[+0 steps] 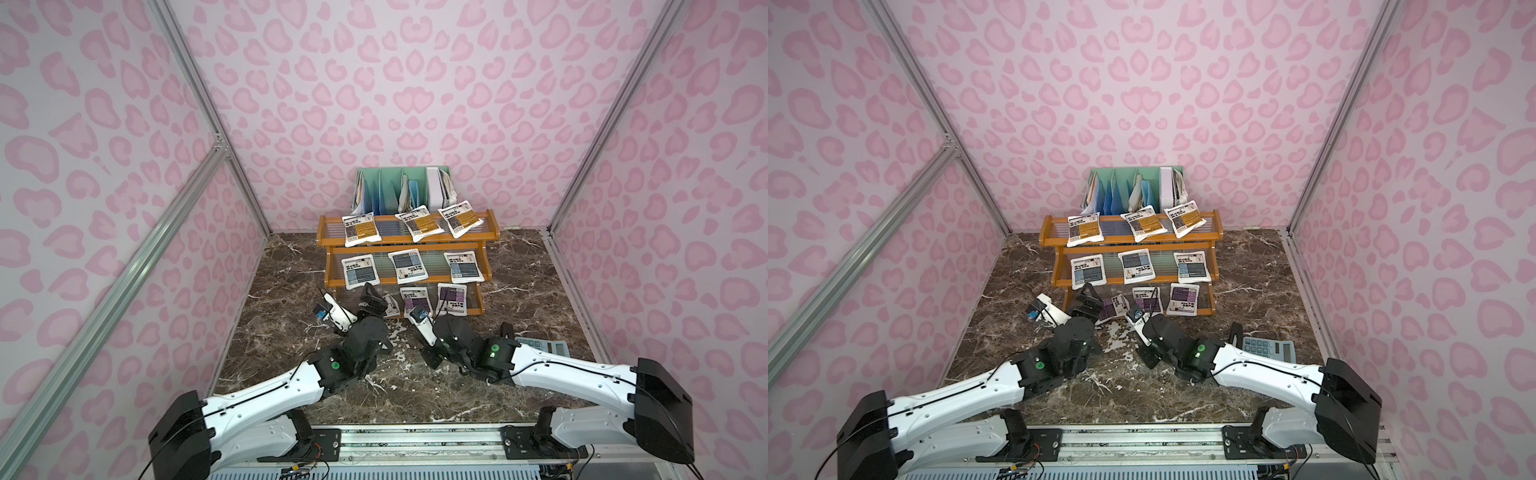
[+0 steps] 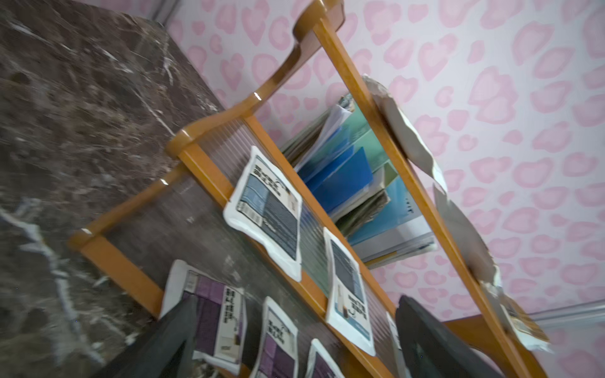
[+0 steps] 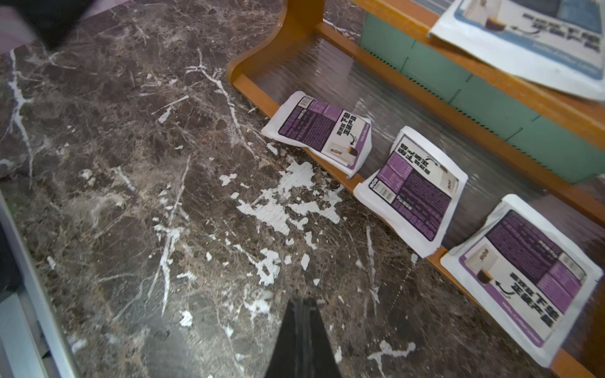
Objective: Place the bagged coffee beans on the shelf by color
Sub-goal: Adjust the bagged coffee beans on the shelf.
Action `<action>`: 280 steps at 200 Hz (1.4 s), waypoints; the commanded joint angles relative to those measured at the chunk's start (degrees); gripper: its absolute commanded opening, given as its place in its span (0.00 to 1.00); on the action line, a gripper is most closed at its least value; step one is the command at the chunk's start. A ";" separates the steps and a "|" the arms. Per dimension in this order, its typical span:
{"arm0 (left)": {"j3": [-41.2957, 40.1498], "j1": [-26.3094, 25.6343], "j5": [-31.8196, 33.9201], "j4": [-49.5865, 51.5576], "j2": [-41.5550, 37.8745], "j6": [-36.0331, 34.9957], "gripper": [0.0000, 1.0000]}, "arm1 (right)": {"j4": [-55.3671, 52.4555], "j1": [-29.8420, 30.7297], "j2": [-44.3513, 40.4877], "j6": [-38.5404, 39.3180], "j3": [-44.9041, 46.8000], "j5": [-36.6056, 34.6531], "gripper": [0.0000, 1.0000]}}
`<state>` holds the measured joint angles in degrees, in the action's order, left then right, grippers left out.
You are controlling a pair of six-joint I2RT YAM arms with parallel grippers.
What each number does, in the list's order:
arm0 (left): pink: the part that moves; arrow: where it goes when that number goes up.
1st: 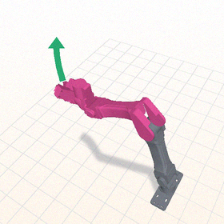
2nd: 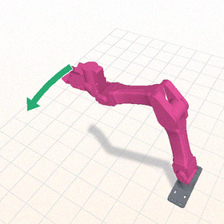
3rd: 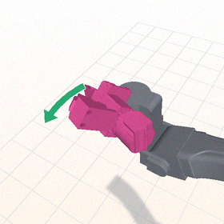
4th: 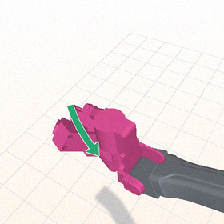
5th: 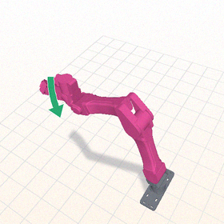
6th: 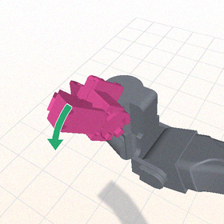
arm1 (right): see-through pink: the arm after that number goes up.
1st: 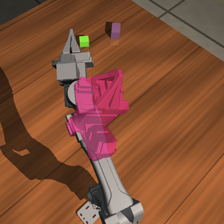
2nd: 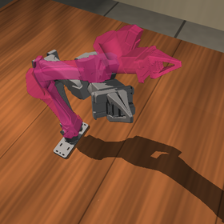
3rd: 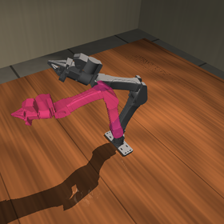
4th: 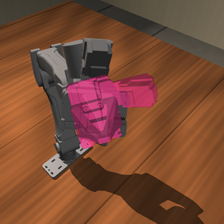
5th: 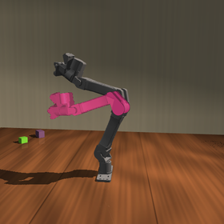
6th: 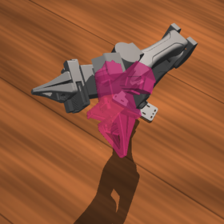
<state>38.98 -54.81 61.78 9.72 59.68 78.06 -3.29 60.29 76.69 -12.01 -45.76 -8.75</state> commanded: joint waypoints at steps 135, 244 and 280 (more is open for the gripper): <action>-3.78 -0.29 3.80 50.34 -22.99 8.13 0.98 | 11.60 -2.63 30.47 0.30 -13.76 -2.02 0.00; -5.45 -0.30 1.68 48.53 -22.62 8.68 0.98 | 13.14 -3.77 33.67 3.30 -17.02 -5.40 0.00; -5.27 -0.30 1.44 48.01 -22.15 8.07 0.98 | 13.62 -3.87 35.55 4.91 -18.92 -6.09 0.00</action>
<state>33.52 -55.11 63.44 57.76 37.28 86.24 8.78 56.53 111.11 -8.71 -63.18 -13.78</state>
